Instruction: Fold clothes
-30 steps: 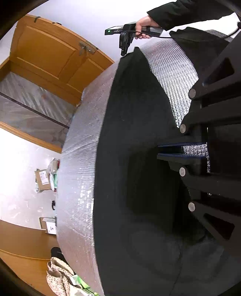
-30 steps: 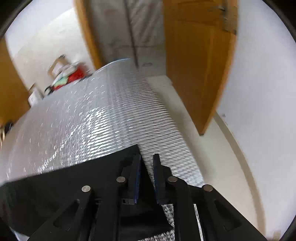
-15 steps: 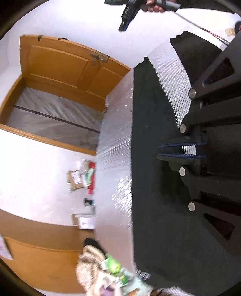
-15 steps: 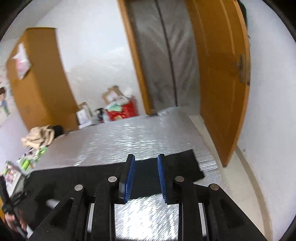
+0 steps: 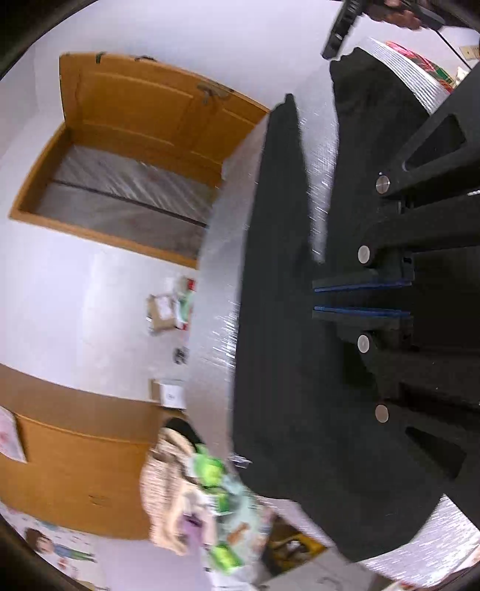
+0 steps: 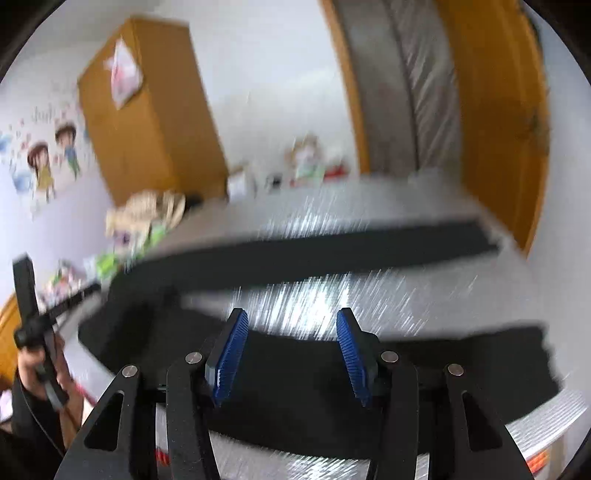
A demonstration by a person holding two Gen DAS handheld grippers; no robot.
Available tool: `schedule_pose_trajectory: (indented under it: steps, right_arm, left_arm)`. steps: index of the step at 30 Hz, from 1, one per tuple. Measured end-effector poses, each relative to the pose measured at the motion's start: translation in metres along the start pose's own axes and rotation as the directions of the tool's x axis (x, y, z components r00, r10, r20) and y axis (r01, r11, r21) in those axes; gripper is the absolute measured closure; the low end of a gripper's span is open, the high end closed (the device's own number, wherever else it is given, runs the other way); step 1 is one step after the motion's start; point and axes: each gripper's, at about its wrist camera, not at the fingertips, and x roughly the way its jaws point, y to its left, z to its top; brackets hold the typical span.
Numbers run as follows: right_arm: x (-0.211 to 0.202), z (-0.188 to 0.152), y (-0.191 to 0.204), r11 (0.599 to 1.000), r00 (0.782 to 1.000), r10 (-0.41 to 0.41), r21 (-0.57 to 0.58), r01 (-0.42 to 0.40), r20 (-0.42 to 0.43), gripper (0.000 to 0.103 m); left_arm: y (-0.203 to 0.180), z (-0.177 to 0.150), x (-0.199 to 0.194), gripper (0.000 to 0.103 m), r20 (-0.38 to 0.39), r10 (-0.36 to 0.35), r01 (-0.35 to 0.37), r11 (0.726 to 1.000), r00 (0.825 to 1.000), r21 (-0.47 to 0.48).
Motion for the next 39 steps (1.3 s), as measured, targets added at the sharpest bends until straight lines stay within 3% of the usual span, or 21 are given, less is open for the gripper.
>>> schedule_pose_trajectory:
  steps: [2, 6, 10, 12, 21, 31, 34, 39]
  right_arm:
    - [0.023, -0.014, 0.014, 0.999, 0.998, 0.020, -0.025, -0.021, -0.052, 0.085]
    - [0.051, -0.032, 0.029, 0.998, 0.993, 0.034, -0.055, -0.041, -0.116, 0.090]
    - [0.080, -0.040, 0.019, 1.000, 0.983, 0.007, -0.016, -0.010, -0.184, 0.091]
    - [0.085, -0.045, 0.008, 1.000, 0.978, -0.001, 0.016, 0.004, -0.207, 0.097]
    - [0.074, -0.022, 0.005, 0.998, 0.995, -0.054, 0.011, 0.055, -0.083, 0.095]
    - [0.109, -0.014, 0.027, 0.999, 0.986, -0.018, -0.048, 0.011, -0.168, 0.094]
    - [0.121, -0.013, 0.021, 1.000, 0.975, -0.029, -0.017, 0.026, -0.222, 0.095]
    - [0.114, -0.002, 0.020, 1.000, 0.978, -0.018, -0.004, 0.018, -0.206, 0.094]
  left_arm:
    - [0.007, -0.011, 0.007, 0.096, -0.027, 0.006, -0.007, 1.000, 1.000, -0.020]
    - [0.019, -0.034, 0.020, 0.096, -0.087, 0.016, -0.020, 0.999, 0.996, -0.046]
    - [0.028, -0.047, 0.026, 0.096, -0.129, 0.024, -0.033, 0.997, 0.991, -0.066]
    - [0.032, -0.049, 0.025, 0.096, -0.132, 0.020, -0.030, 0.997, 0.991, -0.071]
    - [0.022, -0.024, 0.029, 0.096, -0.105, 0.059, -0.062, 0.998, 0.993, -0.021]
    - [0.020, -0.027, 0.060, 0.096, -0.199, 0.073, -0.081, 0.996, 0.977, -0.030]
    - [0.020, -0.026, 0.059, 0.096, -0.204, 0.065, -0.075, 0.996, 0.977, -0.039]
    - [0.018, -0.017, 0.049, 0.096, -0.171, 0.052, -0.060, 0.997, 0.984, -0.040]
